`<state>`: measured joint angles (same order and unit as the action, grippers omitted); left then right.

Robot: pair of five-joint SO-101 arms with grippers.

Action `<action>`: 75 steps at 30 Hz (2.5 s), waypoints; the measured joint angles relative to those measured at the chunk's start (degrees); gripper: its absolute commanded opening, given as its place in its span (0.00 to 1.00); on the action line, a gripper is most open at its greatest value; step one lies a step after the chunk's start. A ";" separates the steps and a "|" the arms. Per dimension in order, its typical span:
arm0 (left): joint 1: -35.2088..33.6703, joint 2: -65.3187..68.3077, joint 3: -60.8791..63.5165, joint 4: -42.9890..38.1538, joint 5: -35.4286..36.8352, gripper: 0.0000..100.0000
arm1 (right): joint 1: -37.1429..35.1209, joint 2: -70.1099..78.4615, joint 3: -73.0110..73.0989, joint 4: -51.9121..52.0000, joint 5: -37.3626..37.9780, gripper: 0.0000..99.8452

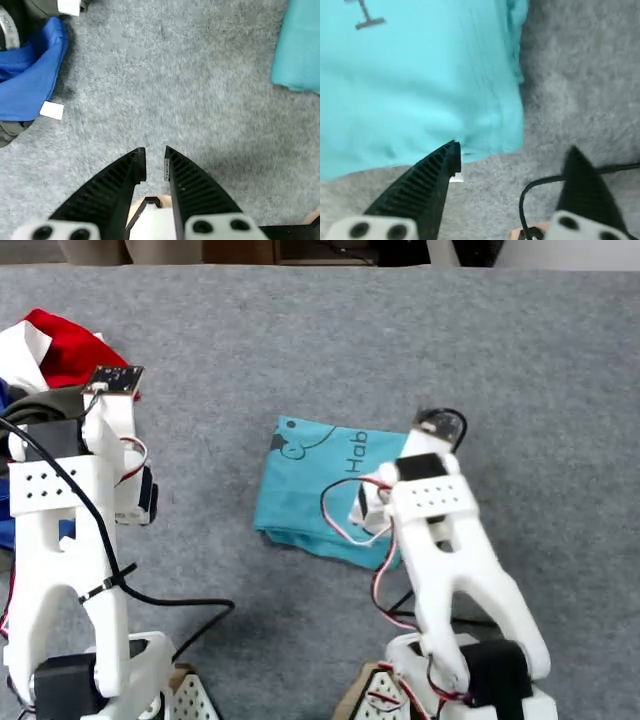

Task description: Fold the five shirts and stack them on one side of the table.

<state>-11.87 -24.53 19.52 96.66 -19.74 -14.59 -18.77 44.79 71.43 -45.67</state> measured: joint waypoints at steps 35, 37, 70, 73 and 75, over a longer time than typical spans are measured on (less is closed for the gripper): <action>-2.81 0.00 5.54 -2.99 -2.99 0.08 | 22.86 -12.75 6.59 -8.62 20.75 0.00; -4.13 0.00 5.54 -2.99 -4.48 0.08 | 29.80 -13.54 6.59 -8.62 25.67 0.00; -7.30 0.00 5.54 -2.99 -9.32 0.08 | 100.04 -14.24 10.11 -11.87 75.08 0.01; -7.30 0.00 5.54 -2.99 -9.32 0.09 | 100.31 -14.24 10.11 -12.75 76.66 0.01; -7.30 0.00 5.54 -2.99 -9.32 0.09 | 100.31 -14.24 10.11 -12.75 77.45 0.03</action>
<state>-19.16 -24.53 25.05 93.67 -29.05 85.71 -33.01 54.90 58.68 31.78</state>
